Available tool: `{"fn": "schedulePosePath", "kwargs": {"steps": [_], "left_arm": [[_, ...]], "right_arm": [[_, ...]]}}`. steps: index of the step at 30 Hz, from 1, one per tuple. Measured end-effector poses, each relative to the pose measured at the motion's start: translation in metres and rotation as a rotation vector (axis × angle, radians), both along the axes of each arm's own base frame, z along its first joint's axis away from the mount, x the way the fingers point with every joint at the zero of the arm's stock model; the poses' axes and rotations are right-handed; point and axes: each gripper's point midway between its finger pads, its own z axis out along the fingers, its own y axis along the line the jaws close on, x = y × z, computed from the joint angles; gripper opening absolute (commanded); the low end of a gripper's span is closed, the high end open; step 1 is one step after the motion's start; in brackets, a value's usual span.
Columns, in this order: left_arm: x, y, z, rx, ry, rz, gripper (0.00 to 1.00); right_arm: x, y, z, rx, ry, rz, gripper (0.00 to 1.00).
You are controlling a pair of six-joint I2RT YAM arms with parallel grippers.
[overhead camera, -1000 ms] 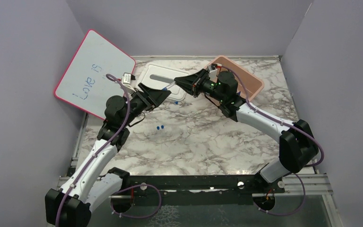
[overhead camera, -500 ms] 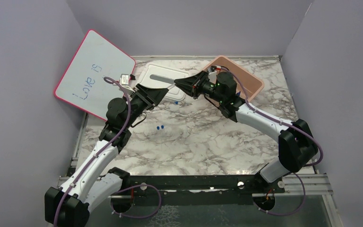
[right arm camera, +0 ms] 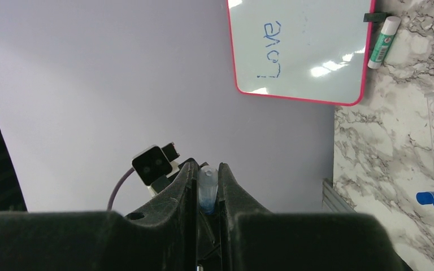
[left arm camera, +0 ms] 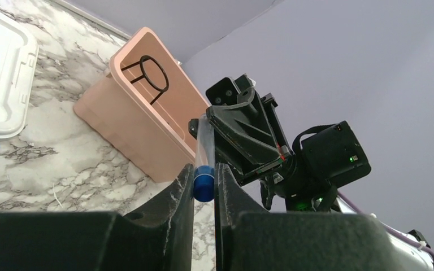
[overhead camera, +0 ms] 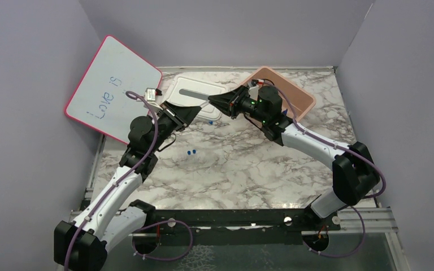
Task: Organize the chemistry lab equipment
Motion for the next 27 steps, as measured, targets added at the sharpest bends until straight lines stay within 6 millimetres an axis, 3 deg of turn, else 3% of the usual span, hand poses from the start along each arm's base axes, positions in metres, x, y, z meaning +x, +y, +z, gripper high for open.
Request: {"fn": "schedulePosePath", "kwargs": {"steps": [5, 9, 17, 23, 24, 27], "left_arm": [[0.003, -0.001, -0.002, 0.043, 0.015, -0.001, 0.1], [0.008, 0.0, -0.004, 0.142, 0.066, 0.004, 0.09], [0.007, 0.033, -0.018, 0.471, 0.231, 0.104, 0.09], [-0.02, 0.071, -0.075, 0.769, 0.468, 0.111, 0.09], [-0.049, 0.091, -0.11, 0.909, 0.627, 0.068, 0.09], [-0.059, 0.096, -0.119, 0.949, 0.668, 0.042, 0.09]], "right_arm": [[0.0, 0.0, -0.005, -0.021, -0.009, 0.0, 0.46], [-0.003, -0.005, -0.024, -0.087, -0.013, -0.008, 0.58], [-0.024, -0.049, -0.07, -0.309, -0.067, -0.091, 0.59], [-0.042, -0.074, -0.099, -0.466, -0.151, -0.093, 0.57], [-0.052, -0.083, -0.133, -0.571, -0.146, -0.053, 0.56], [-0.056, -0.086, -0.142, -0.603, -0.154, -0.035, 0.56]]}}
